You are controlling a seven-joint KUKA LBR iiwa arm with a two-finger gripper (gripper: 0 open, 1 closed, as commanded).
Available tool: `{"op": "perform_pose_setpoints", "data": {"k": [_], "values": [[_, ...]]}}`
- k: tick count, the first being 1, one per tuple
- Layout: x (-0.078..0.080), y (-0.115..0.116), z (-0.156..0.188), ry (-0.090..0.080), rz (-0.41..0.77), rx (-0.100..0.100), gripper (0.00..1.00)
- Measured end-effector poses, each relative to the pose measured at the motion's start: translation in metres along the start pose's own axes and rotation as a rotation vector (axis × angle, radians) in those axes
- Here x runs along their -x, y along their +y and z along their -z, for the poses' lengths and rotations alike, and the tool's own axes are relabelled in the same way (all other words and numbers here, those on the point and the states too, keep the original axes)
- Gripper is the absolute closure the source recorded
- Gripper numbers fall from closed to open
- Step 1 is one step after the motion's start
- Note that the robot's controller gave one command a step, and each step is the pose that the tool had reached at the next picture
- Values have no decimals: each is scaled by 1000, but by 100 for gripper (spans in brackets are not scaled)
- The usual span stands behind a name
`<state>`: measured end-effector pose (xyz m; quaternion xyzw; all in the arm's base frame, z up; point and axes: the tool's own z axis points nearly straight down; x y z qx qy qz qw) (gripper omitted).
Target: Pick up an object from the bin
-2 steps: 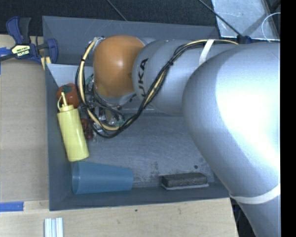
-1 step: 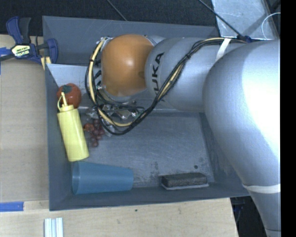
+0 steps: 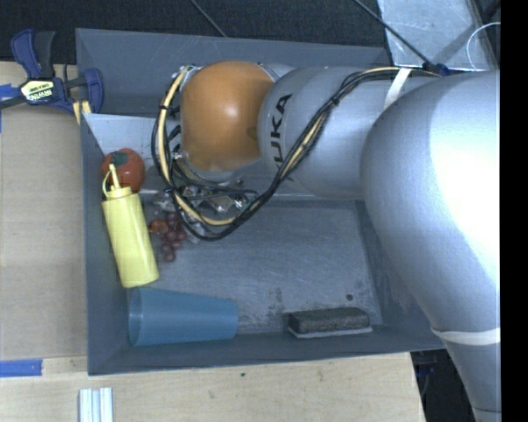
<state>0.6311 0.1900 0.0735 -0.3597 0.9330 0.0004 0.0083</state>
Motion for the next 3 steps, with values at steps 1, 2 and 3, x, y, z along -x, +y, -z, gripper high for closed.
{"op": "perform_pose_setpoints", "data": {"k": [1,2,3], "values": [[0,0,47,0,-3,1,100],[0,0,66,1,-4,2,100],[0,0,54,2,-6,3,100]]}}
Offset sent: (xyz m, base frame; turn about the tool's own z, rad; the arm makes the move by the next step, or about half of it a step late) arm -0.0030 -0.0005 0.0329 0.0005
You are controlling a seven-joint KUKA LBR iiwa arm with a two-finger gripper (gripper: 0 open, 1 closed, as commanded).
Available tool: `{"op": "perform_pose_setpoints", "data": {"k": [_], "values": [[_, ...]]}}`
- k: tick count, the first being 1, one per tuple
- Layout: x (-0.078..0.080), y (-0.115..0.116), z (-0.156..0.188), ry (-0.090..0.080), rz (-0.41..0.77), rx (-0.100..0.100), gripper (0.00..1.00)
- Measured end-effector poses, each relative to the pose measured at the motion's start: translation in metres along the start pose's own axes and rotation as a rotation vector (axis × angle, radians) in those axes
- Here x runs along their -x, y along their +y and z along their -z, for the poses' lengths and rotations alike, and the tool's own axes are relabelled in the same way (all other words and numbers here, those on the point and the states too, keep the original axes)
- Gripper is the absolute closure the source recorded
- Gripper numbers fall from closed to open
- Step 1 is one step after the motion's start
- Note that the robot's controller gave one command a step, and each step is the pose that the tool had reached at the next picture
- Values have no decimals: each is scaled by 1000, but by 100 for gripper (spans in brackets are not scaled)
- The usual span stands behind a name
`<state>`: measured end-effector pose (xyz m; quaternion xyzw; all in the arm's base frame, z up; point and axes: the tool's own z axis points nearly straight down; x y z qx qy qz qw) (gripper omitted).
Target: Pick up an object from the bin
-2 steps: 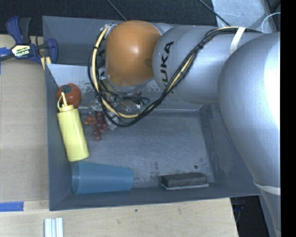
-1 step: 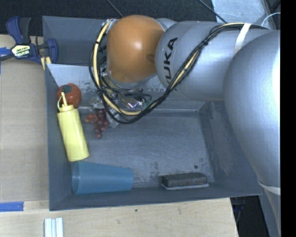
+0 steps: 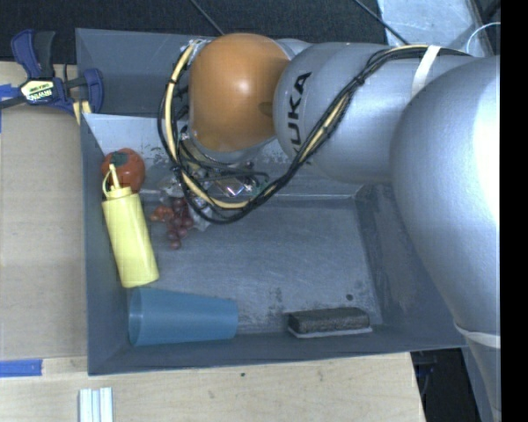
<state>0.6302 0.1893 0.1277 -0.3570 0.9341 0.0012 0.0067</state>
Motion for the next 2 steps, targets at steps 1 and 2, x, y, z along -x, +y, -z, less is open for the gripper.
{"op": "perform_pose_setpoints", "data": {"k": [1,2], "values": [[1,-1,17,-4,-5,-1,100],[1,-1,72,-4,-6,0,100]]}}
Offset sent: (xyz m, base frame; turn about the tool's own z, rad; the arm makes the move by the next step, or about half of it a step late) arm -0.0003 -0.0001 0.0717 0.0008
